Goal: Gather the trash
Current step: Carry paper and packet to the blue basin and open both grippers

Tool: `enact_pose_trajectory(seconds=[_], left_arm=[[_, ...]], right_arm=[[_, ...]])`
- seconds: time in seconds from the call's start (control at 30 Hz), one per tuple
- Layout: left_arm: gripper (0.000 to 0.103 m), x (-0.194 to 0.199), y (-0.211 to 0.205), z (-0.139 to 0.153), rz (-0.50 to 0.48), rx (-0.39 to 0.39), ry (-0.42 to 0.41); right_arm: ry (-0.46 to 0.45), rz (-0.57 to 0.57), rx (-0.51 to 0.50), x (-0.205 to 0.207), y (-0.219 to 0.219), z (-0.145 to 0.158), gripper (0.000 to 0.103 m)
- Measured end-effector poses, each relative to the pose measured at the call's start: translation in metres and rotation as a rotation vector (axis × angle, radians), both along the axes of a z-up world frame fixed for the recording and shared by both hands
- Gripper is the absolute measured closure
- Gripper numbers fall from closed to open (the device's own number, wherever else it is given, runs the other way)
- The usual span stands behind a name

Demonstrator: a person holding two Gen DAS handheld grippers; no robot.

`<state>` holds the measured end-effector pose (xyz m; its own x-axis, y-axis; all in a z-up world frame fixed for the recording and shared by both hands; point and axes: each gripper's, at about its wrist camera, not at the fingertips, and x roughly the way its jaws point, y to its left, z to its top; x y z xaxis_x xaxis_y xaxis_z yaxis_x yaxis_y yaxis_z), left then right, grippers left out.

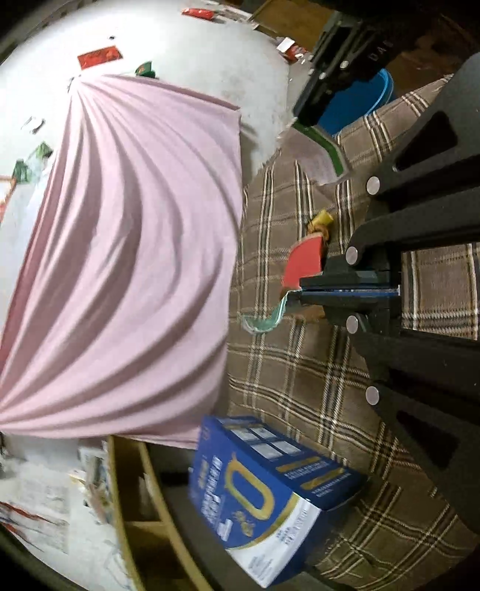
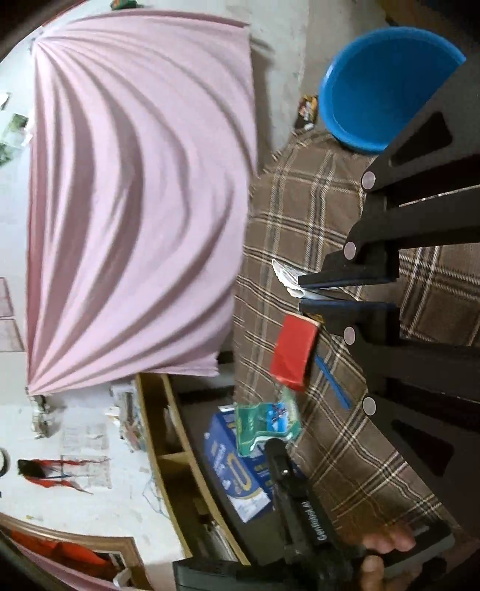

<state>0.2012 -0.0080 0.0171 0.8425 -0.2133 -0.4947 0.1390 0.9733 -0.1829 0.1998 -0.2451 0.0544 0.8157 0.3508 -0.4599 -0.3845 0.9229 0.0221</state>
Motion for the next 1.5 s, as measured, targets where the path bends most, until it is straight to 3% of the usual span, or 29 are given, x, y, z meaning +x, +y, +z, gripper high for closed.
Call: enact_pose_trajectory(seconds=[0.2, 0.43, 0.63, 0.8, 1.0, 1.2, 1.5], left_arm=[[0.103, -0.005, -0.02, 0.021, -0.037, 0.0, -0.102], [0.103, -0.008, -0.065, 0.068, -0.13, -0.005, -0.292], [0.103, -0.012, -0.113, 0.099, -0.222, -0.02, -0.426], [0.103, -0.015, -0.156, 0.103, -0.309, -0.01, -0.504], [0.103, -0.015, -0.208, 0.093, -0.395, -0.003, -0.487], [0.103, -0.007, -0.241, 0.076, -0.429, 0.005, -0.42], [0.103, 0.022, -0.281, 0.042, -0.482, 0.041, -0.23]], right_arm=[[-0.172, -0.059, 0.001, -0.022, -0.012, 0.023, 0.099], [-0.404, -0.172, -0.006, -0.044, -0.036, 0.058, 0.099], [-0.508, -0.283, -0.039, -0.05, -0.065, 0.078, 0.099], [-0.535, -0.383, -0.077, -0.056, -0.094, 0.08, 0.099], [-0.492, -0.47, -0.081, -0.06, -0.137, 0.068, 0.099], [-0.41, -0.513, -0.05, -0.057, -0.169, 0.048, 0.099], [-0.243, -0.512, 0.013, -0.03, -0.201, 0.01, 0.099]])
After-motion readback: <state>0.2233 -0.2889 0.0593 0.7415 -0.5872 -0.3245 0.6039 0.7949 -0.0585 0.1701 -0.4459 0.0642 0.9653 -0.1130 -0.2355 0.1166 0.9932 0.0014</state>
